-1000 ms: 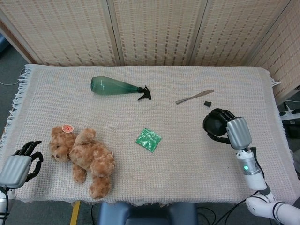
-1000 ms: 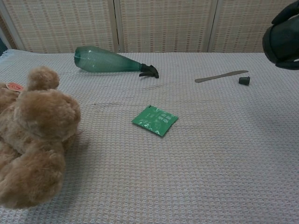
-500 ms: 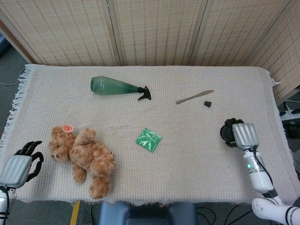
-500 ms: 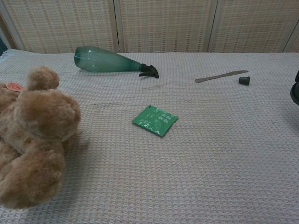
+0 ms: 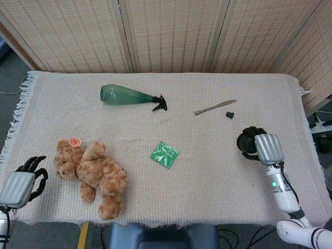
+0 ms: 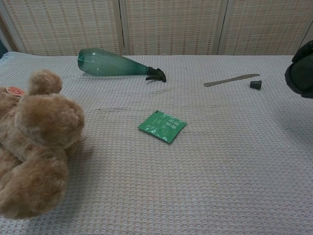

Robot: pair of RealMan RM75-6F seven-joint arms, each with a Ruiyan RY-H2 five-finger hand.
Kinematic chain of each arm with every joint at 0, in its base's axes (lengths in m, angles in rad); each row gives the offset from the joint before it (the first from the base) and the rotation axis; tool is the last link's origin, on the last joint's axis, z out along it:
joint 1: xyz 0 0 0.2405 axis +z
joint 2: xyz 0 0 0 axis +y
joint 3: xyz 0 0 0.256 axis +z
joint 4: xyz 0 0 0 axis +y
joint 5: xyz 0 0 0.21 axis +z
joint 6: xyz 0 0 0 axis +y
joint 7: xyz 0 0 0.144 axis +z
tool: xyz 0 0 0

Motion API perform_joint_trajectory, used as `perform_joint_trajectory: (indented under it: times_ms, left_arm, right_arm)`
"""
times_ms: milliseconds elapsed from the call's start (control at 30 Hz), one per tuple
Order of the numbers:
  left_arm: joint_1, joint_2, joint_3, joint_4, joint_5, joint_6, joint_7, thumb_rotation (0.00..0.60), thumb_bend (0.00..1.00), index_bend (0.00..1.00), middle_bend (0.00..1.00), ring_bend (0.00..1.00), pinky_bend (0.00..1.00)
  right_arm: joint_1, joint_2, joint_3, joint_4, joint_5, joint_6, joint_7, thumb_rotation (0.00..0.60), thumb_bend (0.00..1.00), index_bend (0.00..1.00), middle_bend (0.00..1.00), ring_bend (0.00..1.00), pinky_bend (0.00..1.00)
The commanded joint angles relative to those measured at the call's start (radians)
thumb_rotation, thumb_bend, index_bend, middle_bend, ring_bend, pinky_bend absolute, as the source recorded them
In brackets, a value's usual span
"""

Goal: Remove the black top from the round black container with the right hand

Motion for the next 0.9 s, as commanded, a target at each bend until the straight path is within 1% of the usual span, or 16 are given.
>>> perform_joint_trajectory:
  times_ms: [33, 167, 200, 267, 367, 400, 500, 600, 667, 733, 900]
  left_arm:
    - [0.000, 0.000, 0.000, 0.000, 0.000, 0.000, -0.001, 0.600, 0.53, 0.57, 0.15, 0.14, 0.39]
    - [0.001, 0.001, 0.000, -0.001, 0.000, 0.001, -0.004, 0.600, 0.53, 0.57, 0.15, 0.14, 0.39]
    - [0.000, 0.001, -0.001, -0.001, -0.001, 0.000, -0.004, 0.600, 0.53, 0.57, 0.15, 0.14, 0.39]
    - [0.000, 0.000, -0.001, -0.001, -0.003, -0.002, -0.003, 0.600, 0.53, 0.57, 0.15, 0.14, 0.39]
    - [-0.001, 0.000, -0.001, -0.001, -0.005, -0.006, -0.001, 0.600, 0.53, 0.57, 0.15, 0.14, 0.39]
    - [-0.001, 0.000, -0.001, -0.002, -0.006, -0.007, -0.001, 0.600, 0.53, 0.57, 0.15, 0.14, 0.39]
    - [-0.002, 0.002, -0.001, -0.004, -0.009, -0.009, 0.001, 0.600, 0.53, 0.57, 0.15, 0.14, 0.39]
    - [-0.001, 0.003, -0.002, -0.005, -0.013, -0.010, 0.003, 0.600, 0.53, 0.57, 0.16, 0.14, 0.39]
    - [-0.002, 0.004, -0.002, -0.006, -0.016, -0.013, 0.004, 0.600, 0.53, 0.57, 0.16, 0.14, 0.39]
    - [-0.002, 0.005, -0.002, -0.008, -0.017, -0.014, 0.004, 0.600, 0.53, 0.57, 0.16, 0.14, 0.39]
    - [0.000, 0.006, -0.001, -0.009, -0.012, -0.009, 0.004, 0.600, 0.53, 0.57, 0.16, 0.14, 0.39]
  right_arm:
    - [-0.021, -0.146, -0.001, 0.271, -0.304, 0.259, 0.354, 0.600, 0.10, 0.53, 0.52, 0.67, 0.82]
    - [-0.022, -0.167, 0.005, 0.312, -0.298, 0.267, 0.350, 0.600, 0.10, 0.53, 0.52, 0.67, 0.82]
    - [-0.025, -0.157, -0.002, 0.301, -0.264, 0.201, 0.324, 0.600, 0.10, 0.53, 0.52, 0.67, 0.82]
    - [-0.024, -0.122, -0.004, 0.235, -0.219, 0.116, 0.256, 0.600, 0.10, 0.53, 0.52, 0.67, 0.82]
    - [-0.018, -0.056, 0.006, 0.085, -0.114, -0.034, 0.124, 0.600, 0.10, 0.54, 0.52, 0.67, 0.83]
    - [-0.012, -0.027, 0.014, 0.018, -0.059, -0.097, 0.063, 0.600, 0.10, 0.54, 0.52, 0.67, 0.83]
    - [0.015, 0.034, 0.036, -0.123, 0.074, -0.235, -0.074, 0.600, 0.10, 0.54, 0.52, 0.67, 0.83]
    - [0.054, 0.078, 0.055, -0.210, 0.211, -0.360, -0.161, 0.600, 0.10, 0.54, 0.52, 0.67, 0.84]
    - [0.081, 0.088, 0.062, -0.230, 0.287, -0.414, -0.213, 0.600, 0.10, 0.54, 0.52, 0.67, 0.84]
    - [0.101, 0.083, 0.065, -0.229, 0.343, -0.440, -0.253, 0.600, 0.10, 0.54, 0.52, 0.67, 0.84]
    - [0.147, 0.048, 0.067, -0.188, 0.464, -0.484, -0.323, 0.600, 0.10, 0.53, 0.52, 0.67, 0.84]
